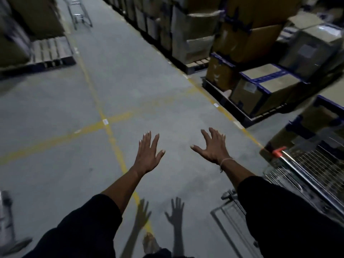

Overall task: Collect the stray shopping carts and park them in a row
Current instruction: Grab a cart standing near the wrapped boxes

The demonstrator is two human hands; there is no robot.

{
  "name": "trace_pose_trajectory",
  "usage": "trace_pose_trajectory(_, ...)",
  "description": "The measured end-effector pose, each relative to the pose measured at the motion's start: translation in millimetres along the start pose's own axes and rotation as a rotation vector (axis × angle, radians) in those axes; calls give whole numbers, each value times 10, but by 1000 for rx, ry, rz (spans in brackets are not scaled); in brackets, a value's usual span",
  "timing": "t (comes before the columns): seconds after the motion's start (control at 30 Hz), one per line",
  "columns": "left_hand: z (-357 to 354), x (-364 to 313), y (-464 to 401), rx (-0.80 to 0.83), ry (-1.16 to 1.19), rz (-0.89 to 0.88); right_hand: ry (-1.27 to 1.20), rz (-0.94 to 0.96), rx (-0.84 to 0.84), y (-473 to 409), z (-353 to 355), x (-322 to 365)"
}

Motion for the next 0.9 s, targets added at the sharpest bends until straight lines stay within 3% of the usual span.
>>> trace_pose_trajectory(0.43, 1814, 2438, 1031, -259, -33, 394, 34, 454, 113, -1045, -596, 3188)
trace_pose_trajectory(0.9, 3002, 4169, 2113, -537, -19, 786, 96, 895, 230, -1911, -1314, 6183)
Point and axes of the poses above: each hand's wrist, its own y-axis away from the middle knuckle, its own z-axis out of the back of the hand, x = y × z, the point moved 8 cm from there along -y, towards the middle knuckle, and after that the axes turned 12 degrees about y, right-handed, at the moved point
